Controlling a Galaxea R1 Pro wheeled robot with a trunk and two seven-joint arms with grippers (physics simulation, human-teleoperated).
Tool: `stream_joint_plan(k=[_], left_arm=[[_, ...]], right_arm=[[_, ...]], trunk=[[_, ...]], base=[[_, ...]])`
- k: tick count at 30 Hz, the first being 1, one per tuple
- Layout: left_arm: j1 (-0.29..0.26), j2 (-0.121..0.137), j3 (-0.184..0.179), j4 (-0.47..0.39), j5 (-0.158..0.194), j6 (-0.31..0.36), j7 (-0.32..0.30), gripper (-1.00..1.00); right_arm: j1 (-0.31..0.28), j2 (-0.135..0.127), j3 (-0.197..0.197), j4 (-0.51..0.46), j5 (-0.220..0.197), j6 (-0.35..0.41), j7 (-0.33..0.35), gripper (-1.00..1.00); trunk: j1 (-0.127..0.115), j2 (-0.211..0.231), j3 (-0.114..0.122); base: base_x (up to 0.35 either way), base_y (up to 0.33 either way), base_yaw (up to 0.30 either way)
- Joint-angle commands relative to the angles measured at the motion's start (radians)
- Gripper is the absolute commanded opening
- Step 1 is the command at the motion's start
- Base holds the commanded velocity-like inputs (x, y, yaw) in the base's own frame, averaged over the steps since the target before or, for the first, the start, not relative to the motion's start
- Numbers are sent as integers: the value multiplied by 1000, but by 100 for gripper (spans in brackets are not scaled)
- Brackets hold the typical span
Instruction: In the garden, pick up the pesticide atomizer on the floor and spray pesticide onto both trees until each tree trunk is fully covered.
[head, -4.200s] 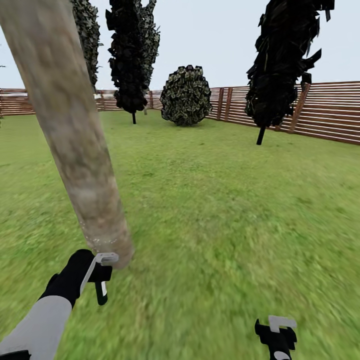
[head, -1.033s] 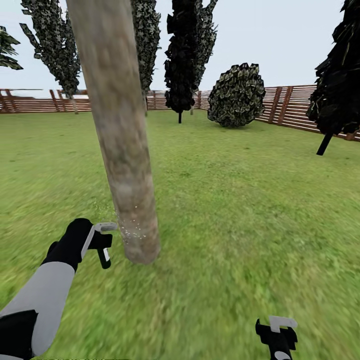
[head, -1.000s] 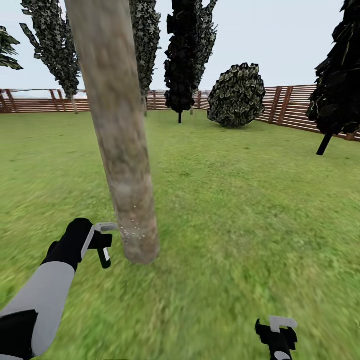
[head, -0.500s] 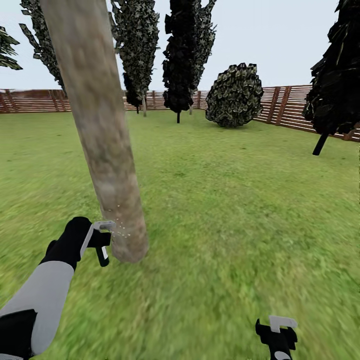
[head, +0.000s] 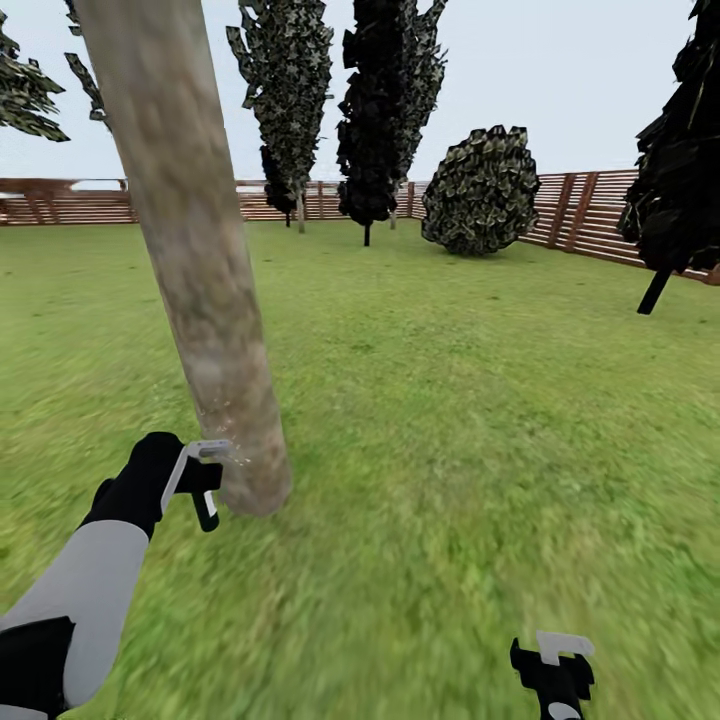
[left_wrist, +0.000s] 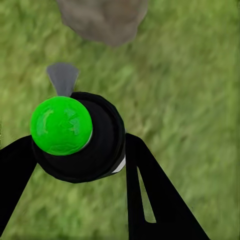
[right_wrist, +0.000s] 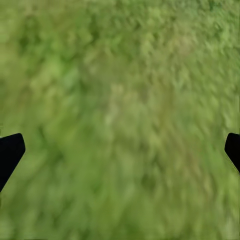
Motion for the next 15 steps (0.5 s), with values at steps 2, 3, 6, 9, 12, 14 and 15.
stream_joint_plan(k=[2,3,6,9,12,14,15], left_arm=[[0,-1,0,0,-1,0,0,-100],[0,-2,0,-1,-1,0,0,-100],[0,-1,0,-2,-1,0,0,-100],[0,-1,0,-2,-1,0,0,-100],[0,0,0,-3,-2,0,0,-100],[-1,0,1,-4,-2,0,0,-100],[-2,1,1,-4,-2,0,0,-100]], right_arm=[[0,0,0,0,-1,0,0,100],[0,0,0,0,-1,0,0,100],[0,-3,0,0,1,0,0,100],[0,-3,0,0,1,0,0,100],[0,-3,0,0,0,0,0,100],[0,-3,0,0,1,0,0,100],[0,-3,0,0,0,0,0,100]], trunk=[[0,0,0],[0,0,0],[0,0,0],[0,0,0],[0,0,0],[0,0,0],[0,0,0]], base=[[261,-173,100],[273,-165,37],[274,-163,9],[170,-216,1],[21,-268,0],[4,-273,0],[1,-274,0]])
